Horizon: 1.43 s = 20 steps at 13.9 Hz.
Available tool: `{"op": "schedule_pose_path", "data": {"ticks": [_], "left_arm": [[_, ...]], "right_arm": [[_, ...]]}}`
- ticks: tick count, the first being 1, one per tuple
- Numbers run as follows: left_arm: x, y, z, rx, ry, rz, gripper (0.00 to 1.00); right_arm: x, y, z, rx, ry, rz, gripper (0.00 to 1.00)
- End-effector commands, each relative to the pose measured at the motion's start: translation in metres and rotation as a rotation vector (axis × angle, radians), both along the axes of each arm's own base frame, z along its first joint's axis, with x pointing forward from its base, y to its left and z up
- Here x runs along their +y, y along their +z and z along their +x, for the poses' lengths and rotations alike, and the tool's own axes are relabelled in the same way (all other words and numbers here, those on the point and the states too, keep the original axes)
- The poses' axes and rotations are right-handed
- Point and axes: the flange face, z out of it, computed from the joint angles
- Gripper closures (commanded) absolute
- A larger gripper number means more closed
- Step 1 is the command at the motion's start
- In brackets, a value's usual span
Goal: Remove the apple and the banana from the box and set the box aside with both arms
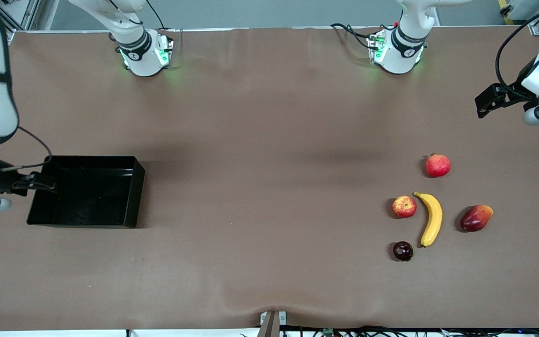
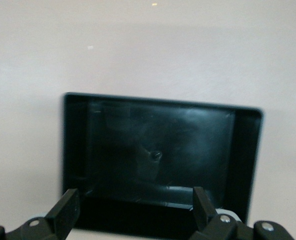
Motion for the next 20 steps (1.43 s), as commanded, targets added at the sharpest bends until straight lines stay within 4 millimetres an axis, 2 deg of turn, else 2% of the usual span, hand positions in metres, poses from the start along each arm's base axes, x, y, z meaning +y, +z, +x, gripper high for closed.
{"op": "schedule_pose_path", "data": {"ticks": [1,4,7,9,10,13,14,20], "left_arm": [[0.009,0.015,-0.005,-0.026,0.012,-0.024,0.0],[0.009,0.015,-0.004,-0.024,0.01,-0.024,0.0],[0.009,0.011,-0.002,-0.018,0.01,-0.024,0.0],[0.009,0.01,-0.001,-0.015,0.01,-0.023,0.0],[0.009,0.01,-0.001,-0.015,0.01,-0.023,0.0],[0.009,0.009,-0.002,-0.009,0.009,-0.024,0.0],[0.009,0.009,-0.002,-0.009,0.011,-0.024,0.0],[0.007,0.003,0.001,0.003,0.009,-0.036,0.0]], "right_arm": [[0.026,0.044,-0.027,0.031,-0.055,-0.027,0.0],[0.041,0.088,-0.056,0.058,-0.086,-0.022,0.0],[0.047,0.121,-0.08,0.064,-0.1,-0.018,0.0],[0.067,0.128,-0.088,0.102,-0.141,-0.025,0.0],[0.076,0.141,-0.093,0.097,-0.146,-0.03,0.0],[0.079,0.176,-0.098,0.105,-0.156,-0.031,0.0],[0.079,0.182,-0.098,0.097,-0.151,-0.031,0.0],[0.076,0.184,-0.097,0.083,-0.098,-0.08,0.0]]}}
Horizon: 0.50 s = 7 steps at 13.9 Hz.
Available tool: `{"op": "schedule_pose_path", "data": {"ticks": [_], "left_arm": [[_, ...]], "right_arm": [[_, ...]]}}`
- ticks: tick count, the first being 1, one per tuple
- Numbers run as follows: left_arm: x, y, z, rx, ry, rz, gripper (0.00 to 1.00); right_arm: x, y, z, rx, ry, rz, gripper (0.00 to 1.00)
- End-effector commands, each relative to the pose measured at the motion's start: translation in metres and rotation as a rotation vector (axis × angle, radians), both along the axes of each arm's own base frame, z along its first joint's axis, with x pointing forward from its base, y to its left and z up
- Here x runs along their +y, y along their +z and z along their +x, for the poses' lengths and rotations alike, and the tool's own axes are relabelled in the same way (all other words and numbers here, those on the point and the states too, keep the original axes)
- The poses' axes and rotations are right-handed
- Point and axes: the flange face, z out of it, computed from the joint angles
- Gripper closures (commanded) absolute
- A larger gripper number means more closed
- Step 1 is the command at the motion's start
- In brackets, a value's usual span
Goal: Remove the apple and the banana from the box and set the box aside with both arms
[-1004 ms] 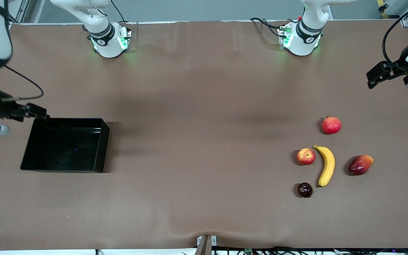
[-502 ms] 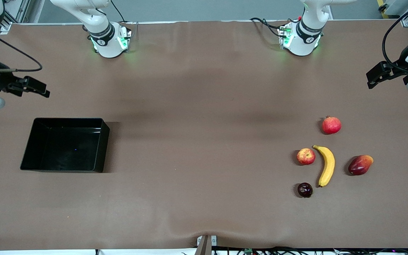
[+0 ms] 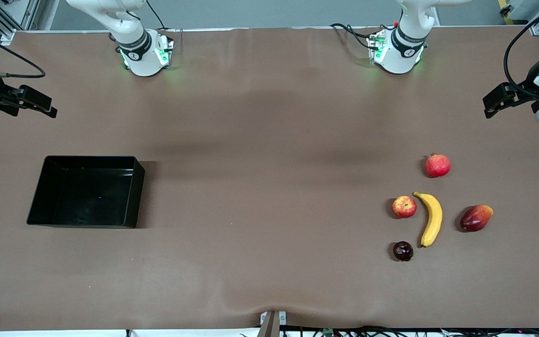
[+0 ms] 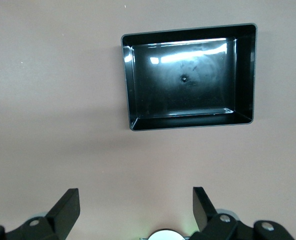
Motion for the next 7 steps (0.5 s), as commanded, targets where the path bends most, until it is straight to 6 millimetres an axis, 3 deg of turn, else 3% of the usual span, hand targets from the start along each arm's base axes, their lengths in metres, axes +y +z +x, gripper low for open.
{"op": "schedule_pose_path", "data": {"ticks": [1,7], "left_arm": [[-0.001,0.0,-0.001,0.01,-0.008,-0.032,0.0],[-0.009,0.013,-0.01,0.028,-0.006,-0.097,0.0]], "right_arm": [[-0.003,0.007,0.0,-0.014,0.043,-0.057,0.0],[-0.01,0.007,0.001,-0.017,0.059,-0.041,0.0]]}}
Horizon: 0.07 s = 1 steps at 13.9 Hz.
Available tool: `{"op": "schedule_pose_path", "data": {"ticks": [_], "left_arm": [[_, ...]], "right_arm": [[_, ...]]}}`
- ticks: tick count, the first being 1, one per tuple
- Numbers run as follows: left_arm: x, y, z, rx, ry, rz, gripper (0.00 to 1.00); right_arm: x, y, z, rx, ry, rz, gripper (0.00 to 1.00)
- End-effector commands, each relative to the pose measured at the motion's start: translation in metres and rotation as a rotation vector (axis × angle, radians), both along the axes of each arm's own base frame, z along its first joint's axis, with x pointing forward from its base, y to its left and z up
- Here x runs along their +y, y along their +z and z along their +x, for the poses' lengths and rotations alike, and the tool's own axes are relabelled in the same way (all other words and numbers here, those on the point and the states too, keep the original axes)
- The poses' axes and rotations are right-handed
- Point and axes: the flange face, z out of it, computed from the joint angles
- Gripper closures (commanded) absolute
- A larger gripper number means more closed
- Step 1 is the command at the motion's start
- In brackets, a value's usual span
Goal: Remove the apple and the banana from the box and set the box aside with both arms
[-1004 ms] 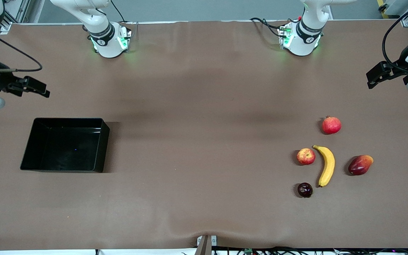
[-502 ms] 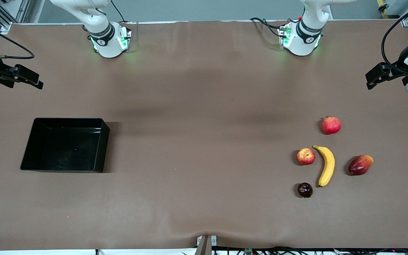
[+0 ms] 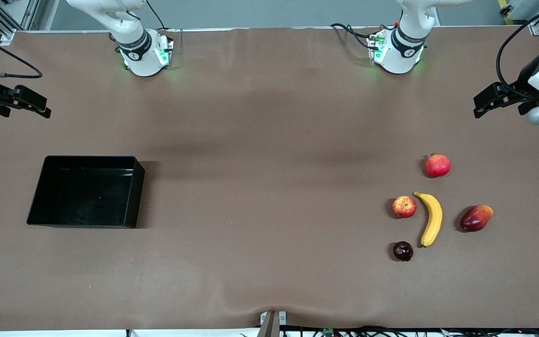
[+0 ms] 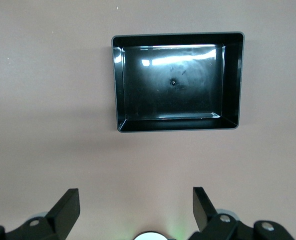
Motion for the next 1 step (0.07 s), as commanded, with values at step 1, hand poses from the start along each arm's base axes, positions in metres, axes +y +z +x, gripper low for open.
{"op": "schedule_pose_path", "data": {"ticks": [1], "left_arm": [[0.0016,0.0136,-0.0087,0.014,0.0,-0.02,0.0]], "right_arm": [[-0.0038,0.008,0.0004,-0.017,0.018,-0.009,0.0]]}}
